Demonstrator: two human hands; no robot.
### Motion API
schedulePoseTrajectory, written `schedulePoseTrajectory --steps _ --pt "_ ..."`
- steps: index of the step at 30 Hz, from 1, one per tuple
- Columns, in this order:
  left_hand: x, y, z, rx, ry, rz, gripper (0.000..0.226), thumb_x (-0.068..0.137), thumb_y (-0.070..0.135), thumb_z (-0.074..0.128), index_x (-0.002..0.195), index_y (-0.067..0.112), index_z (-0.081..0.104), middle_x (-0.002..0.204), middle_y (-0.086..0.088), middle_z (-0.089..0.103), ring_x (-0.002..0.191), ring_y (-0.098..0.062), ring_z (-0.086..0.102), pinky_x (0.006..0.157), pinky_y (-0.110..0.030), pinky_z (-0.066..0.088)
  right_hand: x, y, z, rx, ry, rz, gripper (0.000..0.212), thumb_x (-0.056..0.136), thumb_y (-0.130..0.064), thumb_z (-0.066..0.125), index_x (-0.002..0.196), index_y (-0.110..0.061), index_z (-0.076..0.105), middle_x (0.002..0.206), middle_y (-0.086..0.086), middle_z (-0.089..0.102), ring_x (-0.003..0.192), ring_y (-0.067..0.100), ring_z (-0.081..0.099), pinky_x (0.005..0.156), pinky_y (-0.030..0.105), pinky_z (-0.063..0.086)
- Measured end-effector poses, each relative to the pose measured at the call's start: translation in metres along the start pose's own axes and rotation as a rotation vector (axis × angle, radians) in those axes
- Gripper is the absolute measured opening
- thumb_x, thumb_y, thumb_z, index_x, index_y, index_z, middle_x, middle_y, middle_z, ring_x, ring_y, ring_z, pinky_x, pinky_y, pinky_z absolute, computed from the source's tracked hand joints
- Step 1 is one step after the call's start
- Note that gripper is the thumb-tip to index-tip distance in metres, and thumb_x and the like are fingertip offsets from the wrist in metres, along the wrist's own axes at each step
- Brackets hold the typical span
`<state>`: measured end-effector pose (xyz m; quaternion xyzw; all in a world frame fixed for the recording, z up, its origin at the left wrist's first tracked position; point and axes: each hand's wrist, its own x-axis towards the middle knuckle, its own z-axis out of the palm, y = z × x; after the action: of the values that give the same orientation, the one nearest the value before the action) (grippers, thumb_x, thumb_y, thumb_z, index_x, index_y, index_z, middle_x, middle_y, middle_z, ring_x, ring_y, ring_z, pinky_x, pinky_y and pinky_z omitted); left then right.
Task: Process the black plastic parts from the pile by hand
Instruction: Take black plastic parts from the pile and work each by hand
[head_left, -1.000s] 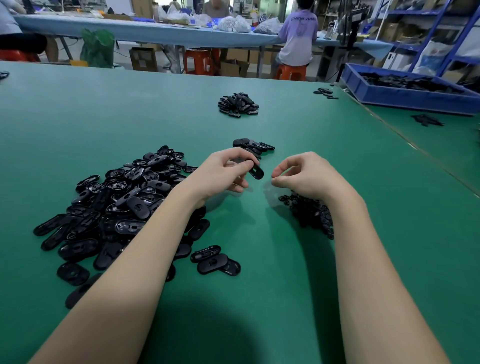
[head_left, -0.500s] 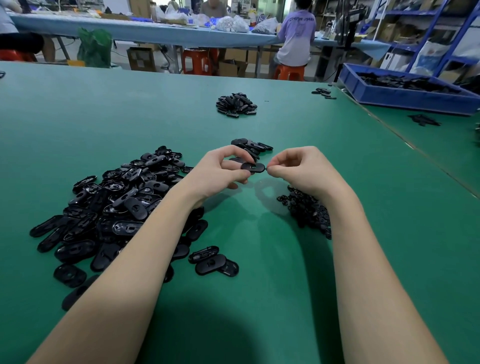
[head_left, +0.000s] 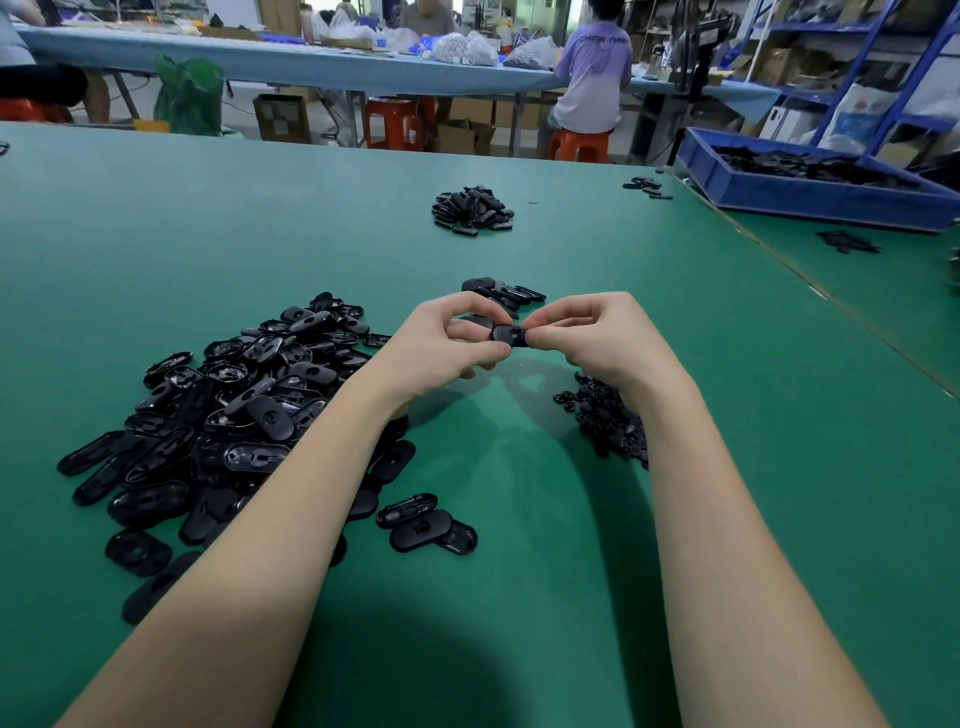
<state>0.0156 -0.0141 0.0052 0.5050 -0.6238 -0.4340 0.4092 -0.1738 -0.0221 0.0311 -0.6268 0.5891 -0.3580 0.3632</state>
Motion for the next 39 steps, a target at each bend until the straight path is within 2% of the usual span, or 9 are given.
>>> schedulePoseTrajectory --steps 7,11,15,21,27,32,36,39 --pt "-0.0005 0.0005 -0.0001 -0.006 -0.03 0.033 0.023 0.087 0.011 0.075 0.103 0.026 0.069 0.086 0.004 0.077 0.073 -0.006 0.064 0.064 -0.015 0.049 0.0011 0.0009 0.0013 -0.021 0.022 0.024 0.003 0.078 -0.027 0.083 0.079 -0.027 0.08 0.067 -0.006 0.058 0.048 0.006 0.041 0.054 0.024 0.036" --pt "0.0005 0.0001 0.0007 -0.009 -0.034 0.038 0.023 0.086 0.012 0.076 0.101 0.027 0.069 0.085 0.004 0.077 0.072 -0.005 0.063 0.062 -0.013 0.049 0.002 0.0016 0.0031 -0.003 0.036 0.039 0.004 0.077 -0.027 0.084 0.078 -0.028 0.081 0.063 -0.016 0.059 0.053 0.001 0.045 0.054 0.02 0.035" --pt "0.0012 -0.001 0.0006 -0.003 -0.028 0.047 0.022 0.086 0.012 0.077 0.102 0.026 0.069 0.084 0.005 0.077 0.072 -0.003 0.063 0.062 -0.014 0.048 0.0028 0.0018 0.0043 -0.024 0.044 0.064 0.007 0.075 -0.028 0.086 0.076 -0.028 0.079 0.05 -0.022 0.051 0.05 -0.001 0.046 0.052 0.019 0.034" --pt "0.002 -0.0026 0.0008 -0.01 -0.017 0.054 0.021 0.087 0.011 0.076 0.103 0.023 0.071 0.079 0.008 0.074 0.073 -0.001 0.063 0.063 -0.015 0.049 0.0003 0.0016 0.0039 0.003 0.024 0.11 0.027 0.071 -0.04 0.089 0.09 -0.028 0.075 0.073 -0.009 0.06 0.059 0.008 0.049 0.055 0.025 0.036" --pt "0.0027 -0.0026 0.0017 -0.175 -0.049 -0.003 0.016 0.09 0.008 0.071 0.104 0.017 0.072 0.087 0.0 0.074 0.08 -0.011 0.068 0.074 -0.02 0.055 -0.0052 0.0068 0.002 0.14 -0.054 0.158 0.023 0.072 -0.043 0.089 0.082 -0.027 0.077 0.074 -0.012 0.07 0.06 0.007 0.051 0.044 0.015 0.034" --pt "0.0047 -0.0008 0.0038 -0.277 -0.033 -0.026 0.012 0.088 0.003 0.072 0.097 0.011 0.071 0.077 -0.002 0.072 0.077 -0.012 0.068 0.076 -0.021 0.055 -0.0054 0.0064 0.0076 0.139 -0.028 0.109 0.024 0.07 -0.041 0.091 0.076 -0.025 0.074 0.059 -0.01 0.056 0.05 0.006 0.043 0.039 0.013 0.031" --pt "0.0053 0.0002 0.001 -0.359 -0.024 -0.063 0.014 0.091 -0.001 0.066 0.097 0.011 0.071 0.08 -0.005 0.072 0.075 -0.013 0.067 0.074 -0.019 0.055 -0.0052 0.0043 0.0081 0.166 -0.05 0.071 0.022 0.074 -0.04 0.089 0.077 -0.025 0.072 0.073 -0.006 0.065 0.052 0.005 0.045 0.043 0.014 0.033" --pt "0.0055 0.0008 0.0012 -0.39 -0.017 -0.071 0.014 0.09 -0.002 0.066 0.097 0.009 0.07 0.081 -0.006 0.073 0.074 -0.013 0.068 0.073 -0.018 0.055 -0.005 0.0039 0.0084 0.171 -0.057 0.057 0.021 0.076 -0.039 0.087 0.077 -0.025 0.071 0.076 -0.005 0.066 0.056 0.007 0.046 0.046 0.016 0.034"
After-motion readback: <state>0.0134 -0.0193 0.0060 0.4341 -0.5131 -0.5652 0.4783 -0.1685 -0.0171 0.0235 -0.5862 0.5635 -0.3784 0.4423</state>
